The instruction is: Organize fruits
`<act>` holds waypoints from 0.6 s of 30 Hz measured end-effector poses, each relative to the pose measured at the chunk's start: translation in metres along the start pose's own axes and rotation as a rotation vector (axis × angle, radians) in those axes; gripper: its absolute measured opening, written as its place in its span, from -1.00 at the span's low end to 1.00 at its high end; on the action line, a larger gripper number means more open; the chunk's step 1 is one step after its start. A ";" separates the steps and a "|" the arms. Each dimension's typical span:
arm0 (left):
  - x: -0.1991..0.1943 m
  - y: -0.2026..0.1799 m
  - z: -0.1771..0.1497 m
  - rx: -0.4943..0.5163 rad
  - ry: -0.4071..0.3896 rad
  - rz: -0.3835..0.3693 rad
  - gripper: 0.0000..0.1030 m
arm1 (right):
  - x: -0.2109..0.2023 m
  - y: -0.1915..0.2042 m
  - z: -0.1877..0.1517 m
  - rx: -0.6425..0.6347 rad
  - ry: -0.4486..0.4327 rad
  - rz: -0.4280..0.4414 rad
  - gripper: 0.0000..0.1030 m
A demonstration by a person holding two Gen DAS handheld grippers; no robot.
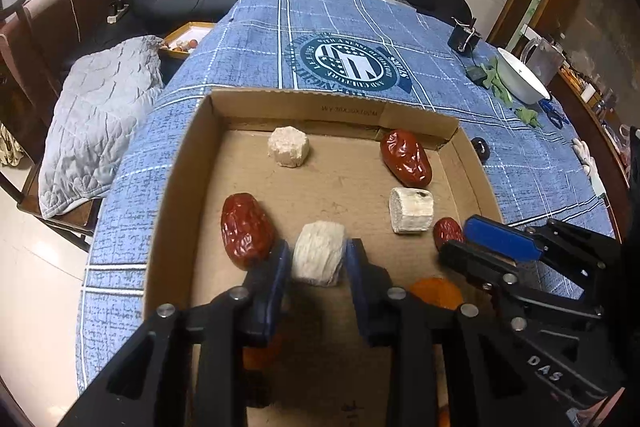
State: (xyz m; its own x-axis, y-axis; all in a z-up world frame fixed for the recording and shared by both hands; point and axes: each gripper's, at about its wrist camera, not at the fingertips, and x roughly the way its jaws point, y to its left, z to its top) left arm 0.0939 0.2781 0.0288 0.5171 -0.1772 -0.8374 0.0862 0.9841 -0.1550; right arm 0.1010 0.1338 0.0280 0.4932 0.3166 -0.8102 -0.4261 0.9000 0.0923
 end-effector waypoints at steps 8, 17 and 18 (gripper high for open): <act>-0.016 -0.007 -0.011 0.011 -0.035 0.021 0.08 | -0.029 0.000 -0.012 -0.002 -0.023 -0.009 -0.41; -0.048 -0.022 -0.030 0.009 -0.089 0.061 0.47 | -0.062 0.003 -0.037 -0.001 -0.016 -0.028 -0.32; -0.052 -0.024 -0.033 0.005 -0.094 0.070 0.49 | -0.065 0.003 -0.041 0.001 -0.014 -0.029 -0.31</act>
State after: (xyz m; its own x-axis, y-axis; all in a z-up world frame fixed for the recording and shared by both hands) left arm 0.0373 0.2639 0.0587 0.5993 -0.1068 -0.7933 0.0515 0.9942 -0.0949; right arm 0.0365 0.1036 0.0578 0.5159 0.2949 -0.8043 -0.4110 0.9090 0.0697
